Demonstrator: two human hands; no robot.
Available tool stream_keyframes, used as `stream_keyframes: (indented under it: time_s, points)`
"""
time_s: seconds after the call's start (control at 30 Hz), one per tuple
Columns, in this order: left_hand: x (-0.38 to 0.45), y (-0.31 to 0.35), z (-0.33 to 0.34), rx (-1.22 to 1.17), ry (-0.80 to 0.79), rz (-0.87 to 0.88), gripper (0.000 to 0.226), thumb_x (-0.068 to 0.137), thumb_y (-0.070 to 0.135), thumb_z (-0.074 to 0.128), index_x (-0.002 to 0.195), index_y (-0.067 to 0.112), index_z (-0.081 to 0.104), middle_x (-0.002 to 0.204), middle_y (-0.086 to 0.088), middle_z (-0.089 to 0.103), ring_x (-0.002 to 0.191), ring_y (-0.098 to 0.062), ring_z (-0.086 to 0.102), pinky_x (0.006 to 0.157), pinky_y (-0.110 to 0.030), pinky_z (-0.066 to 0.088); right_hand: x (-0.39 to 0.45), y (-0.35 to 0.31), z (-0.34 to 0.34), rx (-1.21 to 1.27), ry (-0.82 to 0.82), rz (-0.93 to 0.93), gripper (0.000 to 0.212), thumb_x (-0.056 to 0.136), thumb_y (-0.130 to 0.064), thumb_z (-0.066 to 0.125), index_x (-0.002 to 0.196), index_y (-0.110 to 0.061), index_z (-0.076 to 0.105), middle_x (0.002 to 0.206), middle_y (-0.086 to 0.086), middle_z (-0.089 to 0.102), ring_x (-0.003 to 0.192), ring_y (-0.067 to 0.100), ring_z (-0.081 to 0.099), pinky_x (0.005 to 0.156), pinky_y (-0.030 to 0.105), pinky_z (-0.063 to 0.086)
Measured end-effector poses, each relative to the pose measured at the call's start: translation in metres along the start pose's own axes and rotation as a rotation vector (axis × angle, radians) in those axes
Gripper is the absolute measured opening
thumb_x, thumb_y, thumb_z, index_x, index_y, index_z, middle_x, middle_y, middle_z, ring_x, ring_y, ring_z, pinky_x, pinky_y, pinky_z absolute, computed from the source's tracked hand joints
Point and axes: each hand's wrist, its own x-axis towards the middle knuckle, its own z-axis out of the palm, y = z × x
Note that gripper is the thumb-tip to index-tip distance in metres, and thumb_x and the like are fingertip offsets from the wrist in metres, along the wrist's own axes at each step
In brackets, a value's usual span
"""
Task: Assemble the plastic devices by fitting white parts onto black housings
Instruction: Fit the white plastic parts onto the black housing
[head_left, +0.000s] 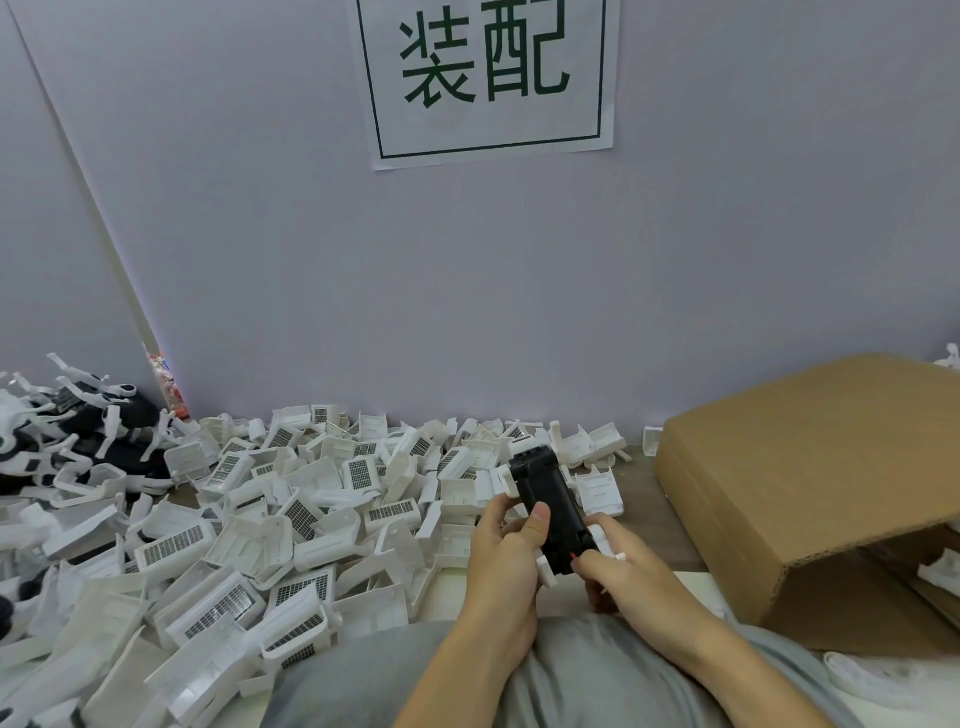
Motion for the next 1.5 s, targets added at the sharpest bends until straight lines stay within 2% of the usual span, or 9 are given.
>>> stream_keyframes:
  time_s: [0.2,0.4,0.57,0.8,0.93,1.1,1.27,1.4,1.5]
  points:
    - [0.000,-0.001,0.000,0.009,0.002,0.012,0.014,0.099,0.007,0.060,0.109,0.013,0.066,0.114,-0.025,0.069,0.111,-0.041,0.065,0.098,-0.060,0.049,-0.001,-0.001,0.001,-0.050,0.018,0.016,0.025,0.075,-0.034,0.055,0.095,-0.047,0.065,0.066,-0.011,0.058,0.059,0.005,0.050,0.059,0.019,0.041]
    - [0.000,-0.001,0.001,-0.003,0.012,0.007,0.015,0.099,0.008,0.061,0.110,0.017,0.066,0.114,-0.022,0.070,0.113,-0.040,0.065,0.103,-0.062,0.046,-0.003,-0.003,0.004,-0.096,0.060,-0.007,0.037,0.096,-0.018,0.055,0.090,-0.053,0.063,0.068,-0.018,0.064,0.056,-0.001,0.051,0.056,0.013,0.043]
    - [0.001,-0.001,0.000,0.008,0.011,-0.008,0.016,0.098,0.008,0.062,0.112,0.014,0.065,0.116,-0.024,0.069,0.112,-0.041,0.065,0.100,-0.060,0.047,-0.008,-0.010,0.004,-0.057,0.048,-0.009,0.023,0.095,-0.030,0.058,0.091,-0.052,0.065,0.082,-0.014,0.071,0.075,0.018,0.062,0.065,0.019,0.049]
    - [0.001,-0.003,0.000,0.041,0.007,-0.006,0.032,0.098,0.009,0.063,0.129,0.010,0.057,0.120,-0.023,0.067,0.113,-0.036,0.065,0.100,-0.057,0.049,-0.008,-0.010,0.003,-0.047,0.043,0.001,0.021,0.095,-0.027,0.060,0.098,-0.047,0.066,0.094,-0.005,0.073,0.088,0.024,0.066,0.076,0.028,0.049]
    - [0.000,-0.002,-0.001,0.034,0.007,-0.004,0.027,0.098,0.008,0.063,0.124,0.014,0.061,0.119,-0.022,0.068,0.111,-0.036,0.066,0.098,-0.056,0.050,-0.007,-0.011,0.003,-0.036,0.020,-0.002,0.025,0.073,-0.039,0.058,0.094,-0.051,0.065,0.094,0.000,0.072,0.081,0.011,0.062,0.073,0.025,0.048]
    - [-0.002,0.000,0.000,0.031,-0.008,0.001,0.019,0.098,0.008,0.062,0.117,0.012,0.062,0.117,-0.027,0.067,0.103,-0.040,0.066,0.088,-0.050,0.051,-0.003,-0.004,0.000,-0.002,0.002,0.003,0.027,0.070,-0.036,0.058,0.093,-0.046,0.067,0.067,-0.013,0.060,0.063,0.007,0.053,0.064,0.025,0.043]
    - [-0.003,0.001,0.000,0.027,-0.009,0.003,0.016,0.098,0.007,0.061,0.114,0.011,0.063,0.117,-0.028,0.067,0.102,-0.036,0.066,0.086,-0.048,0.051,-0.001,-0.001,-0.001,-0.012,-0.005,0.010,0.027,0.070,-0.032,0.055,0.092,-0.044,0.066,0.064,-0.011,0.055,0.061,0.007,0.049,0.062,0.023,0.040]
    - [0.000,-0.001,0.000,0.025,0.004,0.008,0.018,0.099,0.007,0.061,0.116,0.010,0.062,0.115,-0.026,0.068,0.109,-0.041,0.066,0.094,-0.058,0.051,-0.002,-0.001,0.000,-0.056,0.007,0.021,0.028,0.072,-0.036,0.055,0.096,-0.048,0.064,0.065,-0.012,0.058,0.060,0.004,0.052,0.060,0.018,0.042]
    - [0.001,-0.002,0.000,0.034,0.001,0.024,0.020,0.099,0.009,0.061,0.118,0.012,0.062,0.112,-0.022,0.071,0.110,-0.041,0.066,0.100,-0.064,0.047,-0.002,-0.001,0.002,-0.082,0.033,-0.004,0.028,0.090,-0.027,0.057,0.097,-0.053,0.062,0.070,-0.018,0.064,0.059,0.001,0.054,0.060,0.017,0.044]
